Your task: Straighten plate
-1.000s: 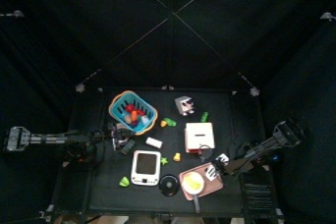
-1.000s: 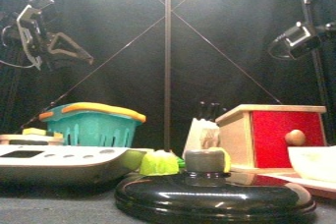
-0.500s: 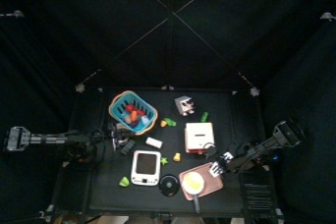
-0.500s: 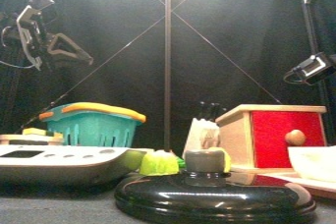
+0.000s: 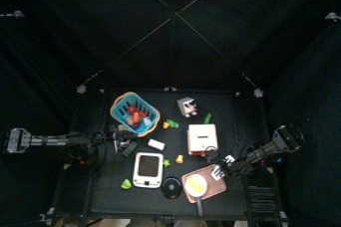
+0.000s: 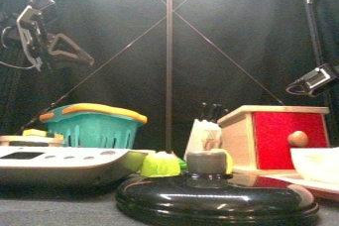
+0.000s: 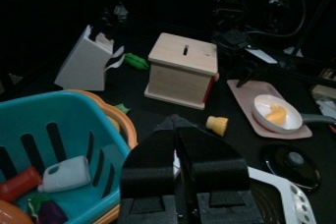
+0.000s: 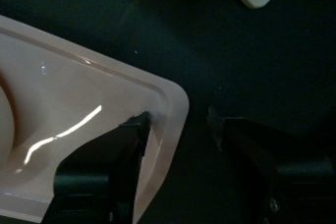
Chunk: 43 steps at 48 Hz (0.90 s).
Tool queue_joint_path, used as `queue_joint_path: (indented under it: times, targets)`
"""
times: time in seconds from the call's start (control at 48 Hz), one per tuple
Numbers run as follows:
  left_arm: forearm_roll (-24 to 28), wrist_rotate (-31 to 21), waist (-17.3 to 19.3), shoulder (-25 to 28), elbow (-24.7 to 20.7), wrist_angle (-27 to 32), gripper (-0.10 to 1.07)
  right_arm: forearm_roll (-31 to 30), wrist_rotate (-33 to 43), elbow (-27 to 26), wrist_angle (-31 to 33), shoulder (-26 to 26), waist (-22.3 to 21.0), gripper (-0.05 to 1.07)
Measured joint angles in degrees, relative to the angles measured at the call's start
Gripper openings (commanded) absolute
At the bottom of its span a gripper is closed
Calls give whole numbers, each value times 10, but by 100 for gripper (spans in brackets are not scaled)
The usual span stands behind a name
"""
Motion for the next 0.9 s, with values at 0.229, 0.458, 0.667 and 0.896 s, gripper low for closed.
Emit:
queue_joint_path:
  times: [0.229, 0.458, 0.667, 0.896]
  targets:
    - [0, 0, 0, 1, 0, 0, 31, 6, 0, -2, -4, 6, 0, 87]
    - [-1, 1, 0, 1, 0, 0, 31, 11, 2, -3, -8, 7, 1, 75]
    - [0, 0, 0, 2, 0, 0, 31, 14, 3, -3, -4, 8, 1, 62]
    - [0, 1, 0, 2, 0, 0, 31, 13, 4, -6, 2, 8, 1, 61]
